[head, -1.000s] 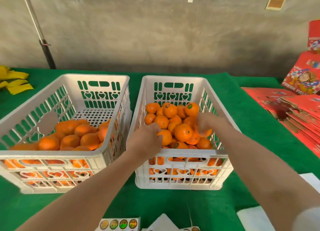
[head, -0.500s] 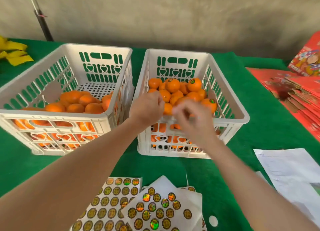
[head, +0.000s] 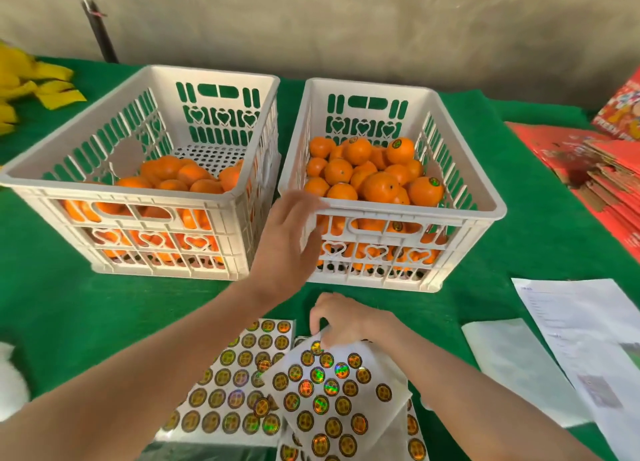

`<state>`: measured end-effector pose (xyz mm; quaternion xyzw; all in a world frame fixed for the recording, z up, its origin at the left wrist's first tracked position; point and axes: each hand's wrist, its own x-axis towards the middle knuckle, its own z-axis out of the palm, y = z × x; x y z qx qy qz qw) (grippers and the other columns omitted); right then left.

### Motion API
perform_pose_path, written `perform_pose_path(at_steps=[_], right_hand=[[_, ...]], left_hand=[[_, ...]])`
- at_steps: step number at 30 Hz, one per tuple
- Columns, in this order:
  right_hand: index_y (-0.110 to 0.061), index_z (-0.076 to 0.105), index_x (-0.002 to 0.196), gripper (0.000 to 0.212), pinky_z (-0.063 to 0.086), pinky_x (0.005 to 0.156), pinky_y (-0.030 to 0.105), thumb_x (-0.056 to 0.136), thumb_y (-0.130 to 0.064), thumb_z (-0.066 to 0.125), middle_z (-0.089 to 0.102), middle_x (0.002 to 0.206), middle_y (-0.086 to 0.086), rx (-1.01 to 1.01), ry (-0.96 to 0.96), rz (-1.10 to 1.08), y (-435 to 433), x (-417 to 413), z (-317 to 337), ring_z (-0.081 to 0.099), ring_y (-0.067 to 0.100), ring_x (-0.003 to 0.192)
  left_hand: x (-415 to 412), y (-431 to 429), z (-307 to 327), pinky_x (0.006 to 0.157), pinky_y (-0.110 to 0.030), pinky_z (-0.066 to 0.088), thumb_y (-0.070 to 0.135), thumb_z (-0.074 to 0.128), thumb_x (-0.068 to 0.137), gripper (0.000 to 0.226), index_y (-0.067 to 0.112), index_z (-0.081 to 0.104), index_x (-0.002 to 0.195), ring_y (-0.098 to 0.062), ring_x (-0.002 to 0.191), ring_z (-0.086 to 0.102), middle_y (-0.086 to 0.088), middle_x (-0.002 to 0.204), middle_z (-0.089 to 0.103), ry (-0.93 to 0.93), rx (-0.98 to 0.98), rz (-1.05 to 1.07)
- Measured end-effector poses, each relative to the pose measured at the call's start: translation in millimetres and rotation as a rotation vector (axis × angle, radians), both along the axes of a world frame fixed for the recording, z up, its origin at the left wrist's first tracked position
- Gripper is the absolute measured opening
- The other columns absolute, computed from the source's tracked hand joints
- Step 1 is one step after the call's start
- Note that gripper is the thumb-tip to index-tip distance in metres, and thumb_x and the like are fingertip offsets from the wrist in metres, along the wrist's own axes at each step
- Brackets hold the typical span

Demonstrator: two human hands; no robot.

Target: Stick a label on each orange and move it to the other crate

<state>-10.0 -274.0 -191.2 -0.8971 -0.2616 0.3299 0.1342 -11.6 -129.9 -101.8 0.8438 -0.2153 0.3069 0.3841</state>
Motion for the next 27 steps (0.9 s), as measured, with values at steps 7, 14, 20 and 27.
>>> perform_pose_path(at_steps=[7, 14, 20, 27], right_hand=[[-0.002, 0.069, 0.095, 0.013, 0.035, 0.064, 0.0, 0.087, -0.007, 0.061, 0.062, 0.085, -0.008, 0.231, -0.022, -0.136, -20, 8, 32, 0.05, -0.004, 0.071], [-0.01, 0.066, 0.082, 0.009, 0.047, 0.075, 0.018, 0.085, -0.003, 0.065, 0.061, 0.075, -0.01, 0.433, 0.009, -0.347, -42, 3, 45, 0.056, -0.003, 0.069], [-0.015, 0.071, 0.099, 0.014, 0.048, 0.081, 0.021, 0.087, -0.008, 0.065, 0.064, 0.083, -0.011, 0.517, -0.065, -0.313, -49, -9, 44, 0.059, -0.003, 0.076], [-0.01, 0.075, 0.086, 0.009, 0.05, 0.082, 0.03, 0.081, -0.005, 0.071, 0.064, 0.082, -0.004, 0.533, -0.174, -0.246, -53, -18, 37, 0.055, 0.003, 0.076]], left_hand=[[-11, 15, -56, 0.062, -0.01, 0.038, 0.02, 0.062, 0.087, 0.019, 0.027, 0.056, 0.071, -0.002, 0.066, 0.05, 0.013, 0.071, 0.054, 1.127, 0.242, -0.166], [-8, 5, -58, 0.061, -0.012, 0.037, 0.008, 0.07, 0.075, 0.022, 0.03, 0.068, 0.074, -0.011, 0.064, 0.059, 0.012, 0.064, 0.063, 1.255, 0.014, -0.278], [-6, -5, -55, 0.08, -0.031, 0.038, 0.007, 0.071, 0.075, 0.024, 0.03, 0.071, 0.082, -0.023, 0.086, 0.055, -0.016, 0.092, 0.066, 1.239, 0.012, -0.255], [-4, -7, -57, 0.087, -0.029, 0.045, 0.011, 0.071, 0.073, 0.029, 0.039, 0.073, 0.079, -0.022, 0.097, 0.064, -0.007, 0.094, 0.072, 1.248, 0.036, -0.321]])
